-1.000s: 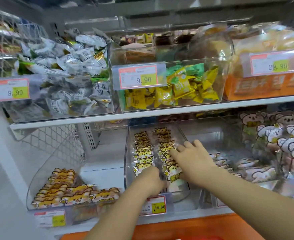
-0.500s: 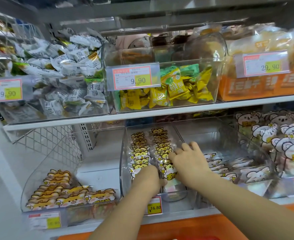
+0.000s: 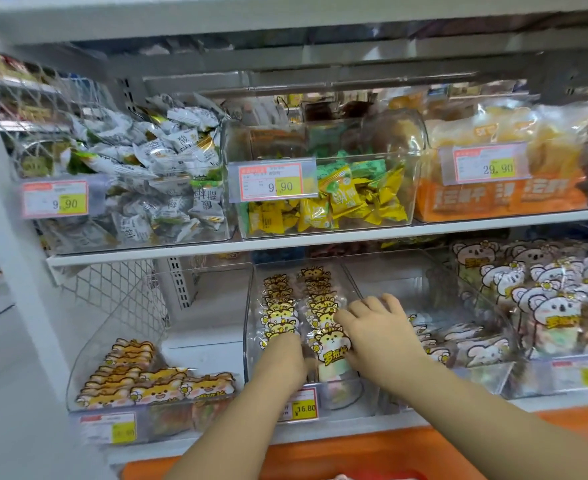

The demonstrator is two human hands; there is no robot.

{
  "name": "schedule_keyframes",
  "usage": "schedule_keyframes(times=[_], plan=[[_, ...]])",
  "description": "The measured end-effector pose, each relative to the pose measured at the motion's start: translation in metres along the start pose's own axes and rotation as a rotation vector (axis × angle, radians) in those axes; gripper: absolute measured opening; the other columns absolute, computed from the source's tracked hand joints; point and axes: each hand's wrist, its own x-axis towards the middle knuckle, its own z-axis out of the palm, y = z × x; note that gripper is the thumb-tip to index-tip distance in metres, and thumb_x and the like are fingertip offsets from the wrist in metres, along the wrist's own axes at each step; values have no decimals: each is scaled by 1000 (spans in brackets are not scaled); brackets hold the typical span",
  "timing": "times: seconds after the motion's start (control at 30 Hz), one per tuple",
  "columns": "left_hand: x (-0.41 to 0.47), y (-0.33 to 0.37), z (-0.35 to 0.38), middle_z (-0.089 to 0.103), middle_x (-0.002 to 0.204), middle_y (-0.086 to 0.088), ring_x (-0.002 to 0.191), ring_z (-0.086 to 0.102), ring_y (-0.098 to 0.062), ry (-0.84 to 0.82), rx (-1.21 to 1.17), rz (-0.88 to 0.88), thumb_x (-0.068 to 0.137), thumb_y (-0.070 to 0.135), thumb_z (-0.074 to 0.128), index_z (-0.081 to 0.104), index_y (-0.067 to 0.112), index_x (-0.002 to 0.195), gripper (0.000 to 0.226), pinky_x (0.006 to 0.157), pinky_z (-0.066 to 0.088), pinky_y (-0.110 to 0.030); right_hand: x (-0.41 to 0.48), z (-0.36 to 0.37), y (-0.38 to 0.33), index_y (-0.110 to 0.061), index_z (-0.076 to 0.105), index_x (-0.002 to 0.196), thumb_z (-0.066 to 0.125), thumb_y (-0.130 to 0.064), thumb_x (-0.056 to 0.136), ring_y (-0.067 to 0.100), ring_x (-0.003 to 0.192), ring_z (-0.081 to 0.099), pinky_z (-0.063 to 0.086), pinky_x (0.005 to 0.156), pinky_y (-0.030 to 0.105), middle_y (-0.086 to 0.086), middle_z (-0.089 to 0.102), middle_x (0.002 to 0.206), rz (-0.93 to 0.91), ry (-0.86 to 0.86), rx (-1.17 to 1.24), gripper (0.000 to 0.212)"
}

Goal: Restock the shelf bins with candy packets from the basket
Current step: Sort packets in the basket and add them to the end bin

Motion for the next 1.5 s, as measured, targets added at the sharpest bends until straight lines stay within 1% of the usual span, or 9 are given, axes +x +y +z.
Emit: schedule_keyframes(times=[0.2, 0.37, 0.6, 0.77, 0.97, 1.07, 1.33, 1.43, 1.5], plan=[[-47, -4, -23, 70, 110, 5, 96, 67, -18, 107, -92, 130, 94, 27, 63, 57, 26, 136, 43, 90, 54, -37, -41, -19, -15, -29, 67, 90, 85, -39, 50, 21, 80, 64, 49, 80, 39, -10, 66, 81, -93, 144, 114, 45], [-118, -24, -21, 67, 111, 14, 90, 64, -1, 161, -230, 318, 97, 19, 60, 60, 28, 132, 36, 77, 49, -12, -87, -19, -34, -30, 64, 103, 69, -37, 77, 21, 87, 66, 47, 74, 34, -9, 70, 93, -113, 40, 295, 28], [-186, -114, 68, 66, 105, 7, 79, 58, 1, -102, -306, 111, 97, 14, 60, 62, 20, 127, 31, 69, 48, -14, -161, 39, -75, -36, 56, 124, 62, -41, 92, 11, 101, 61, 51, 81, 30, -18, 64, 109, -67, -463, 505, 33], [-196, -188, 143, 67, 112, 3, 97, 64, -16, -338, -101, -57, 97, 24, 58, 61, 24, 129, 32, 88, 55, -38, -204, 103, -100, -28, 62, 119, 60, -35, 87, 15, 99, 62, 53, 84, 33, -8, 65, 107, -71, -805, 593, 33], [-210, -232, 211, 52, 141, -12, 125, 54, -31, -669, 175, -154, 96, 28, 58, 50, 22, 136, 42, 100, 49, -41, -237, 169, -101, -20, 50, 142, 59, -37, 97, 22, 112, 55, 45, 90, 31, 4, 54, 131, -116, -1254, 520, 49], [-216, -235, 232, 44, 147, -12, 130, 50, -33, -747, 183, -195, 94, 34, 57, 42, 25, 147, 55, 104, 45, -44, -243, 198, -99, -19, 49, 143, 58, -33, 98, 9, 84, 46, 36, 71, 21, 2, 50, 117, -46, -1304, 538, 48], [-216, -235, 263, 21, 152, -14, 120, 55, -35, -833, 185, -201, 97, 28, 49, 31, 27, 152, 58, 99, 49, -46, -285, 260, -112, -15, 37, 150, 68, -40, 89, 29, 122, 57, 53, 95, 41, 10, 51, 144, 525, -1234, 758, 72], [-217, -232, 267, 19, 153, -13, 117, 58, -33, -819, 188, -221, 96, 28, 50, 34, 31, 149, 55, 96, 51, -42, -288, 273, -115, 6, 55, 124, 70, -24, 87, 33, 87, 66, 57, 69, 42, 21, 67, 102, 766, -1122, 864, 50], [-218, -228, 267, 14, 156, -13, 116, 59, -34, -817, 195, -228, 97, 30, 51, 36, 32, 148, 54, 96, 51, -42, -291, 281, -114, 10, 58, 83, 70, -14, 86, 24, 61, 50, 39, 53, 33, 15, 54, 69, 883, -1046, 906, 26]])
